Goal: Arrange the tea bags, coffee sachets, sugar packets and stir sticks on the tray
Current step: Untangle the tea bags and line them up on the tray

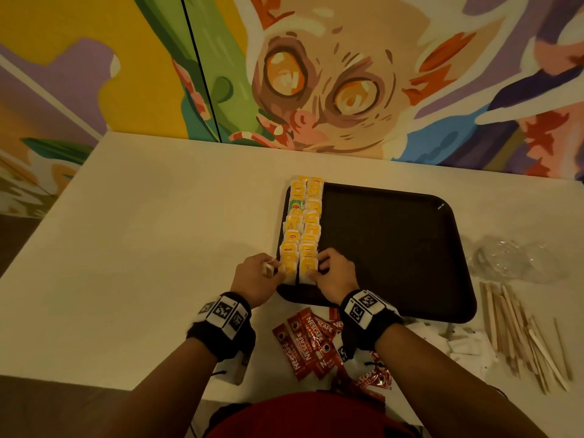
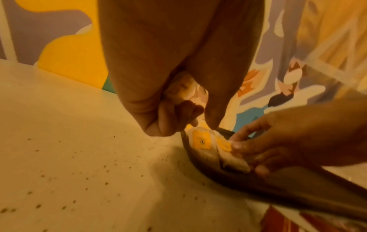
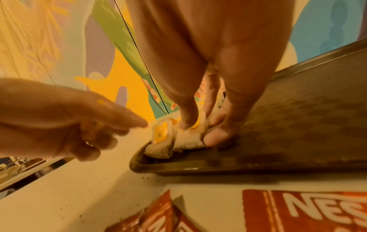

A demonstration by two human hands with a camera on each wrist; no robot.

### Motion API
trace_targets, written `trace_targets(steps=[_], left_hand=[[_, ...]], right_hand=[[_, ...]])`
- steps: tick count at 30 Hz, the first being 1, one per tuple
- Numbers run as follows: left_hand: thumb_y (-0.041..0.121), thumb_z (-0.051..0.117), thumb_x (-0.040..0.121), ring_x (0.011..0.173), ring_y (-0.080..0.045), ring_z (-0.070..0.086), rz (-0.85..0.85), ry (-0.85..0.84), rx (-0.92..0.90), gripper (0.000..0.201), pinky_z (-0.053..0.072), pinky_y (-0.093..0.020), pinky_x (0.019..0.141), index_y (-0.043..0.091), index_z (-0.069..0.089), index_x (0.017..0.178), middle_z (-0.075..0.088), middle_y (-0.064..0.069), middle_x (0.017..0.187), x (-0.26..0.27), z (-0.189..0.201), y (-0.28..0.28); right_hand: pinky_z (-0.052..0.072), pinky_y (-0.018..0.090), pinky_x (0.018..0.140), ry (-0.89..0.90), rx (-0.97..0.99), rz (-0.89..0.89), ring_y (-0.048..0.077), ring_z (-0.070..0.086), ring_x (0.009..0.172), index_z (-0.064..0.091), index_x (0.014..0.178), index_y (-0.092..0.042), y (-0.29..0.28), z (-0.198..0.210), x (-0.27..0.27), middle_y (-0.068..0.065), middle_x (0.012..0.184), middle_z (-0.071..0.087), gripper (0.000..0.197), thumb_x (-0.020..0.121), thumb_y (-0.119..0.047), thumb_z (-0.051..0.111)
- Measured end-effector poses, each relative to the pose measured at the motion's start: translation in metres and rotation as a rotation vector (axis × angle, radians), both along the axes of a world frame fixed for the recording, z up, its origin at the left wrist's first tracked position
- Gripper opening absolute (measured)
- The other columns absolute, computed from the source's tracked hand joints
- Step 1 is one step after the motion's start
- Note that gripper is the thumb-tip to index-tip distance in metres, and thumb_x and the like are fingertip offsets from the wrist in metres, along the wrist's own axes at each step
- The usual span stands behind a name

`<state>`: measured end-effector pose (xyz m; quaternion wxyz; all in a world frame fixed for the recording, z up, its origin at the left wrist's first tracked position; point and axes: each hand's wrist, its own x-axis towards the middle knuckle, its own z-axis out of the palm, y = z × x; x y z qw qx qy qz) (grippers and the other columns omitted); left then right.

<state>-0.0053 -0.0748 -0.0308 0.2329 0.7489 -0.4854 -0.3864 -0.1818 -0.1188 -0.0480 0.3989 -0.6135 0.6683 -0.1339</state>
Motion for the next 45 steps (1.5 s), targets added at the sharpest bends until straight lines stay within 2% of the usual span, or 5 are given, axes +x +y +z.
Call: trace_targets(steps=[7, 20, 28, 35, 45], left_hand=[[0.04, 0.078, 0.075, 0.094, -0.022, 0.064, -0.071, -0.216, 0.111, 0.053, 0.054, -0.032, 0.079, 0.017, 0.058, 0.119, 0.065, -0.007, 0.109, -0.009, -0.019, -0.007], [0.043, 0.071, 0.081, 0.098, -0.027, 0.062, -0.001, -0.228, 0.107, 0.047, 0.051, -0.034, 0.079, 0.015, 0.056, 0.116, 0.065, -0.01, 0.11, -0.015, -0.029, -0.013], [0.041, 0.086, 0.065, 0.089, -0.015, 0.062, -0.045, 0.035, 0.006, 0.06, 0.054, -0.032, 0.078, 0.021, 0.054, 0.111, 0.065, 0.002, 0.103, 0.002, -0.013, -0.009], [0.007, 0.082, 0.073, 0.061, -0.013, 0.055, -0.126, 0.431, 0.043, 0.067, 0.047, -0.018, 0.051, 0.024, 0.043, 0.125, 0.065, -0.005, 0.078, 0.015, 0.025, -0.002], [0.005, 0.079, 0.076, 0.061, -0.007, 0.058, -0.308, 0.441, 0.037, 0.064, 0.044, -0.014, 0.051, 0.021, 0.043, 0.126, 0.065, 0.007, 0.084, 0.019, 0.045, 0.006]], right_hand=[[0.051, 0.024, 0.076, 0.072, 0.131, 0.035, 0.01, 0.055, 0.089, 0.05, 0.126, -0.015, -0.002, -0.001, -0.003, 0.006, 0.115, 0.057, 0.064, 0.072, -0.014, 0.085], [0.055, 0.032, 0.082, 0.093, 0.074, 0.067, 0.018, 0.063, 0.091, 0.058, 0.112, -0.018, -0.008, -0.013, 0.002, 0.01, 0.113, 0.062, 0.047, 0.074, -0.024, 0.084], [0.053, 0.03, 0.079, 0.019, 0.046, 0.039, 0.017, 0.06, 0.095, 0.051, 0.124, -0.017, -0.003, 0.003, -0.001, 0.005, 0.112, 0.058, 0.061, 0.074, -0.025, 0.084], [0.046, 0.009, 0.064, -0.332, -0.122, 0.207, 0.001, 0.06, 0.08, 0.069, 0.104, -0.021, 0.006, 0.058, 0.016, -0.008, 0.095, 0.064, 0.019, 0.086, -0.021, 0.074], [0.053, 0.031, 0.074, -0.341, -0.207, 0.463, 0.017, 0.06, 0.083, 0.073, 0.094, -0.023, 0.012, 0.074, 0.037, -0.003, 0.099, 0.063, 0.012, 0.083, -0.023, 0.076]])
